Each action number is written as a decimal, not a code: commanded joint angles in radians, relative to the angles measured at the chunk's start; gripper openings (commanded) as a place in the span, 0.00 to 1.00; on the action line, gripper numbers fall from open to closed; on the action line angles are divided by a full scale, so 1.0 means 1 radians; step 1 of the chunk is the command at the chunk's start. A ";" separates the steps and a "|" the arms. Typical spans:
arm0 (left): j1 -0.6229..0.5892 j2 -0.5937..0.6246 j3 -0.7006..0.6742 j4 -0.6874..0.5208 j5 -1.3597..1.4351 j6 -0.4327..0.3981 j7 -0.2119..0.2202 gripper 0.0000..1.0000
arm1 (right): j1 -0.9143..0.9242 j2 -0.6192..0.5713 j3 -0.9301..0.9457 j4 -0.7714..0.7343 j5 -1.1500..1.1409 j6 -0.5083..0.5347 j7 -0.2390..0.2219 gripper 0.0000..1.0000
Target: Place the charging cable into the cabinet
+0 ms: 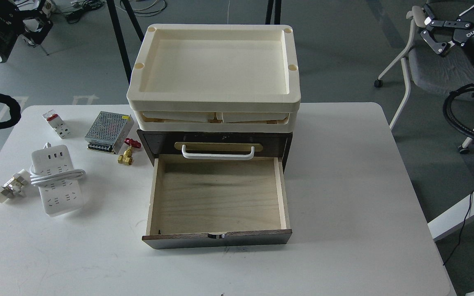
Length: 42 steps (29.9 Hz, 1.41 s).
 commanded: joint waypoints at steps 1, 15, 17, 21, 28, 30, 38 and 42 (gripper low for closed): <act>0.001 -0.004 0.006 0.041 0.001 0.000 0.018 1.00 | 0.000 0.001 0.001 -0.001 0.000 0.000 0.000 1.00; -0.008 -0.128 -0.101 0.347 -0.063 0.000 -0.001 1.00 | 0.001 0.007 0.037 -0.002 0.000 0.000 -0.002 1.00; 0.000 -0.158 -0.199 0.346 -0.068 0.000 -0.082 1.00 | 0.003 0.009 0.041 -0.002 0.000 0.000 -0.002 1.00; 0.000 -0.185 -0.333 0.341 -0.072 0.000 -0.170 1.00 | 0.003 0.007 0.042 -0.008 0.000 0.000 0.000 1.00; 0.032 -0.092 -0.366 0.143 -0.059 0.000 -0.170 1.00 | -0.011 -0.002 0.044 -0.016 0.000 0.000 -0.002 1.00; 0.065 0.017 -0.300 -0.031 -0.031 0.000 -0.170 1.00 | -0.011 -0.006 0.042 -0.025 0.000 0.000 0.000 1.00; 0.125 0.448 -0.272 -0.573 0.243 0.000 -0.170 1.00 | -0.025 -0.005 0.044 -0.028 0.002 0.000 0.001 1.00; 0.124 0.547 -0.279 -0.608 0.508 0.000 -0.170 1.00 | -0.037 -0.006 0.045 -0.025 0.002 0.000 0.001 1.00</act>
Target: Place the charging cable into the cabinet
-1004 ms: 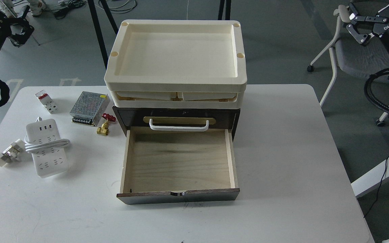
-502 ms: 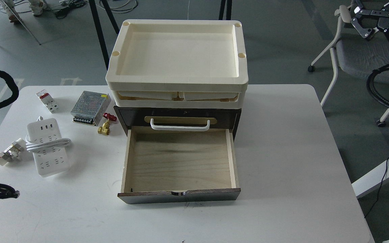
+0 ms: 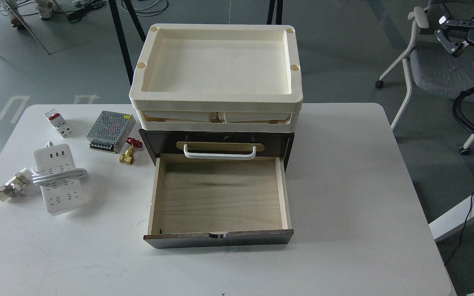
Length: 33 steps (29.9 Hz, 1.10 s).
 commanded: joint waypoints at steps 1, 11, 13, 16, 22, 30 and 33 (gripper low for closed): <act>0.000 0.074 -0.023 -0.024 0.268 0.001 0.000 1.00 | -0.008 -0.001 0.001 0.003 0.000 0.000 0.000 1.00; 0.002 0.118 -0.110 -0.084 0.749 0.001 0.000 1.00 | -0.028 -0.004 0.002 0.001 0.002 0.000 0.001 1.00; 0.002 0.117 -0.110 -0.140 0.841 0.001 0.000 1.00 | -0.031 -0.005 0.004 0.001 0.002 0.000 0.001 1.00; 0.005 0.114 -0.097 -0.222 0.976 0.001 0.000 1.00 | -0.037 -0.019 0.004 0.001 0.002 0.000 0.001 1.00; 0.005 0.124 0.024 -0.335 1.324 0.001 0.000 1.00 | -0.051 -0.036 0.004 0.000 0.002 0.000 0.001 1.00; 0.005 0.213 0.421 -0.441 1.730 0.001 0.000 1.00 | -0.071 -0.036 0.004 -0.002 0.002 0.000 0.001 1.00; 0.005 0.198 0.482 -0.420 1.908 0.001 0.000 1.00 | -0.077 -0.034 0.004 -0.002 0.002 0.000 0.003 1.00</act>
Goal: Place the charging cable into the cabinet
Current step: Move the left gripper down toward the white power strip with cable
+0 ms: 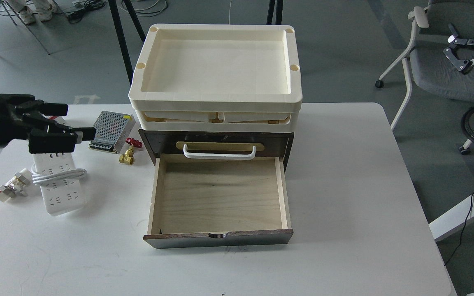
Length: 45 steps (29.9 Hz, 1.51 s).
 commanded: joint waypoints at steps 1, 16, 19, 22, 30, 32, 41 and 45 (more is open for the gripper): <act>0.000 -0.021 0.072 0.040 0.203 0.000 0.000 1.00 | -0.005 0.003 0.000 0.000 0.000 0.000 0.002 1.00; -0.017 -0.429 0.105 0.497 0.287 0.000 0.000 0.99 | -0.016 0.005 0.000 0.000 0.000 0.000 0.005 1.00; -0.019 -0.443 0.124 0.533 0.287 0.000 0.000 0.96 | -0.025 0.005 0.000 0.000 0.000 0.000 0.006 1.00; -0.019 -0.466 0.169 0.599 0.287 0.000 0.000 0.91 | -0.028 0.006 0.000 0.002 0.000 0.000 0.006 1.00; -0.019 -0.523 0.240 0.791 0.287 0.000 0.000 0.89 | -0.030 0.008 0.000 0.000 0.000 0.000 0.006 1.00; -0.019 -0.523 0.241 0.798 0.287 0.000 0.000 0.88 | -0.030 0.009 0.000 0.000 0.000 0.000 0.008 1.00; -0.052 -0.523 0.241 0.798 0.287 0.002 0.000 0.83 | -0.039 0.011 0.001 0.000 0.000 0.000 0.008 1.00; -0.062 -0.532 0.241 0.806 0.287 0.004 0.000 0.82 | -0.050 0.011 0.001 0.000 0.000 0.000 0.008 1.00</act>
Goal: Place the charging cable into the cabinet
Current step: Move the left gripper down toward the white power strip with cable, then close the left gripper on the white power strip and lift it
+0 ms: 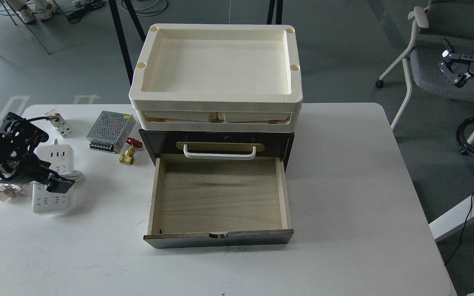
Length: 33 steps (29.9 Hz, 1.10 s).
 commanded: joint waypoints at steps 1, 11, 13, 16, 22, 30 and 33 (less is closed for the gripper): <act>-0.005 -0.012 0.001 0.013 0.000 0.001 0.000 0.82 | -0.008 -0.001 0.001 0.000 0.000 0.000 0.000 1.00; -0.013 -0.072 0.127 0.201 0.000 0.150 0.000 0.79 | -0.011 -0.004 0.001 0.000 0.000 0.000 0.000 1.00; -0.014 -0.072 0.135 0.214 0.000 0.165 0.000 0.79 | -0.011 -0.004 0.001 0.000 0.000 0.000 0.000 1.00; -0.013 -0.072 0.135 0.212 0.000 0.172 0.000 0.78 | -0.011 -0.003 0.001 0.000 0.000 0.000 0.000 1.00; -0.011 -0.074 0.133 0.202 0.000 0.173 0.000 0.76 | -0.012 -0.001 0.001 0.000 0.000 0.000 0.000 1.00; -0.013 -0.074 0.133 0.198 0.000 0.190 0.000 0.65 | -0.023 -0.003 0.001 0.000 0.000 0.000 0.000 1.00; -0.013 -0.074 0.133 0.198 0.000 0.192 0.000 0.60 | -0.023 -0.003 0.001 0.000 0.000 0.000 0.000 1.00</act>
